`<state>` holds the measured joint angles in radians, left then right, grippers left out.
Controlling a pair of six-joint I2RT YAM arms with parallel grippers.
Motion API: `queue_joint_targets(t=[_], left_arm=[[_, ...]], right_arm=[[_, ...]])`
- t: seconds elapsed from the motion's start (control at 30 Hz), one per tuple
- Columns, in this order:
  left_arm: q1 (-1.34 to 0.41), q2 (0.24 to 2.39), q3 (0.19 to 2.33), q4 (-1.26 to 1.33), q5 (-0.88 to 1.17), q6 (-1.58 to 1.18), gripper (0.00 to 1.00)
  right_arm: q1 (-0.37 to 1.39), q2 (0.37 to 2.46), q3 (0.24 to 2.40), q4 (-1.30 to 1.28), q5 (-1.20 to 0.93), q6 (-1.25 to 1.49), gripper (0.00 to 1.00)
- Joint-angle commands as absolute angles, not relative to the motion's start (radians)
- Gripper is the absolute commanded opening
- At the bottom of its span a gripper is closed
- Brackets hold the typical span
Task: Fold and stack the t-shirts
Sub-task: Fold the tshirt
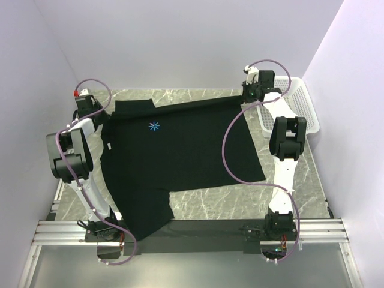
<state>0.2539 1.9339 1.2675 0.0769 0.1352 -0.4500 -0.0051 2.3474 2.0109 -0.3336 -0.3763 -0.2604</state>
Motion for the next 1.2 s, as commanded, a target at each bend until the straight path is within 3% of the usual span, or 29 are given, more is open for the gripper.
queue_joint_targets(t=[0.0, 0.8, 1.0, 1.17], left_arm=[[0.265, 1.859, 1.249, 0.094, 0.124, -0.422, 0.01], [0.265, 1.825, 1.209, 0.055, 0.106, -0.399, 0.01], [0.265, 1.824, 1.233, 0.045, 0.089, -0.396, 0.01], [0.265, 1.836, 1.259, 0.023, 0.095, -0.387, 0.01]], right_arm=[[-0.02, 2.309, 2.069, -0.336, -0.319, -0.278, 0.0], [-0.018, 2.296, 2.068, -0.446, -0.318, -0.339, 0.0], [-0.017, 2.247, 1.981, -0.46, -0.327, -0.42, 0.18], [-0.017, 2.184, 1.879, -0.416, -0.319, -0.46, 0.41]])
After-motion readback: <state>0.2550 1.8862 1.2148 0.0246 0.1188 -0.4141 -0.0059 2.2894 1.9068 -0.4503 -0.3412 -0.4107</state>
